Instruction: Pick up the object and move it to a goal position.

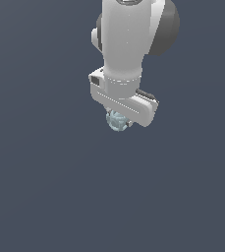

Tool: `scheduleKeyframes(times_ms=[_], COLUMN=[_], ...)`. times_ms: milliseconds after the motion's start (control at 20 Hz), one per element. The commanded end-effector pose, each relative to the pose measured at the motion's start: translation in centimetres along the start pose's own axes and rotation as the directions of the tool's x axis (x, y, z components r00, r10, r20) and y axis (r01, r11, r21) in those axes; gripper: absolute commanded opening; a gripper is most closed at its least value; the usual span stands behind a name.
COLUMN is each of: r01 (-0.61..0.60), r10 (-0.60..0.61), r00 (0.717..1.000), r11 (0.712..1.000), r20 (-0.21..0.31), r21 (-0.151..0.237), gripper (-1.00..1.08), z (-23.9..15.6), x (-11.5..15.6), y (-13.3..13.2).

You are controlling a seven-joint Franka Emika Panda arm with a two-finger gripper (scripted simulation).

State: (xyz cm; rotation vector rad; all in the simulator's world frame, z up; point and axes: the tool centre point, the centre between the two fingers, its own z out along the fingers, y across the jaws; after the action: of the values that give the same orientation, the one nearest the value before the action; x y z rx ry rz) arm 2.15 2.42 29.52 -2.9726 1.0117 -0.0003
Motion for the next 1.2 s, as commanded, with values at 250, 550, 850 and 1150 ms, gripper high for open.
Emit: scheduleKeyframes(times_ms=[250,550,850,1150], r01=[0.0,0.001,0.001,0.001], r10=[0.0,-0.001,-0.001,-0.001], r00=[1.0,1.0,1.0,1.0], r11=[1.0,1.0,1.0,1.0], r20=[0.0,0.0,0.0,0.0], r21=[-0.001,-0.001,-0.002,-0.002], gripper=[-1.0,-1.0,-1.0,-1.0], z=[-8.3,-14.0,-17.7,-19.7], x=[1.7,3.1,4.0,4.6], y=[2.4,3.9,4.9,5.3])
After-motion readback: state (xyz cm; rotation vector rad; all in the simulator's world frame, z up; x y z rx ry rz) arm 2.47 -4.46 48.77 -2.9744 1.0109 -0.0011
